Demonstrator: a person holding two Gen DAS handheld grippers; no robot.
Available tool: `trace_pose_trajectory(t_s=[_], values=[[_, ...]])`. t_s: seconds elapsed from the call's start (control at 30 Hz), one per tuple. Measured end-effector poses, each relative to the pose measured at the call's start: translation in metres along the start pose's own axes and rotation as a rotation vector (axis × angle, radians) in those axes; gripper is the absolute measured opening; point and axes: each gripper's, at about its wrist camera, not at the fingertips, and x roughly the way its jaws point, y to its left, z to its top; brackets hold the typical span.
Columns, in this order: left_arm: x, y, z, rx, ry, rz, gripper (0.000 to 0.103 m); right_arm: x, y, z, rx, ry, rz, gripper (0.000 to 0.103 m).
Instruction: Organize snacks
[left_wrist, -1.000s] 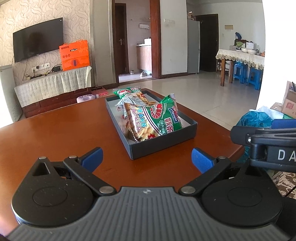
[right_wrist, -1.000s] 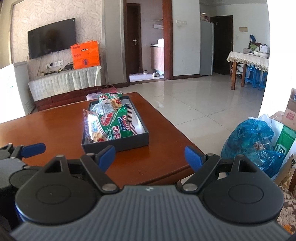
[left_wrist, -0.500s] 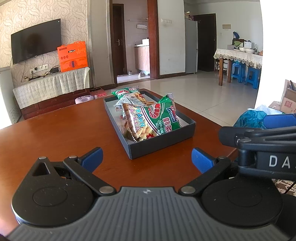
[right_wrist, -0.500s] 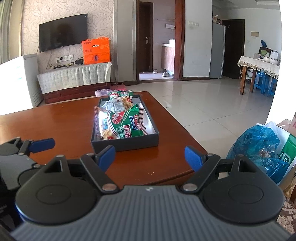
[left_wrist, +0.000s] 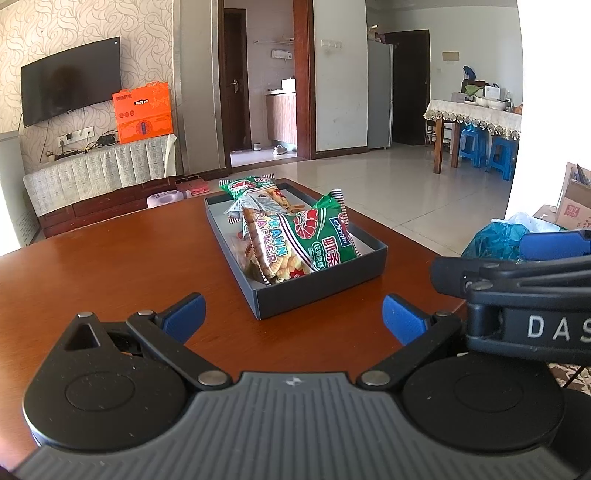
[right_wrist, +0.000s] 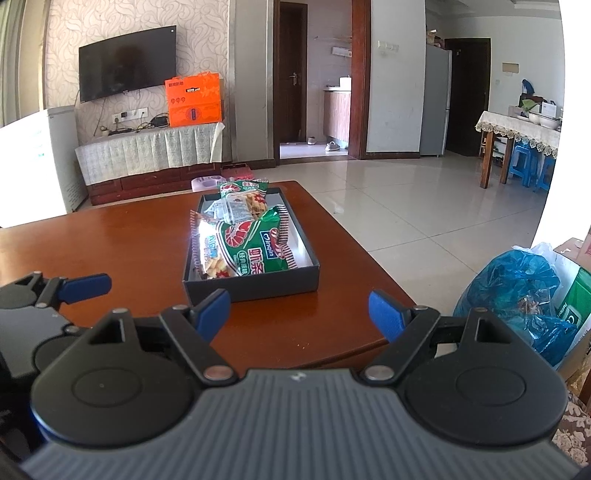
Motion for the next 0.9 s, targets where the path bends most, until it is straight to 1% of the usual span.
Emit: trace_pose_trajectory(t_s=[0.67,0.83,0.9], values=[[-0.0023,-0.0006,-0.0004,0.006,0.0,-0.009,0.103,0.0001,0.0005,-0.0028,0.003,0.003,0.0,0.084],[-0.0053,-0.0004,-0.0016,-0.002,-0.024,0.0,0.103,-0.0007,0.0009,-0.0028,0.006,-0.001,0.004,0.084],[-0.0045,0.0006,-0.0009,-0.002,-0.015,-0.014,0.103,-0.0007,0.0011,-0.0028,0.004,-0.004,0.002,0.084]])
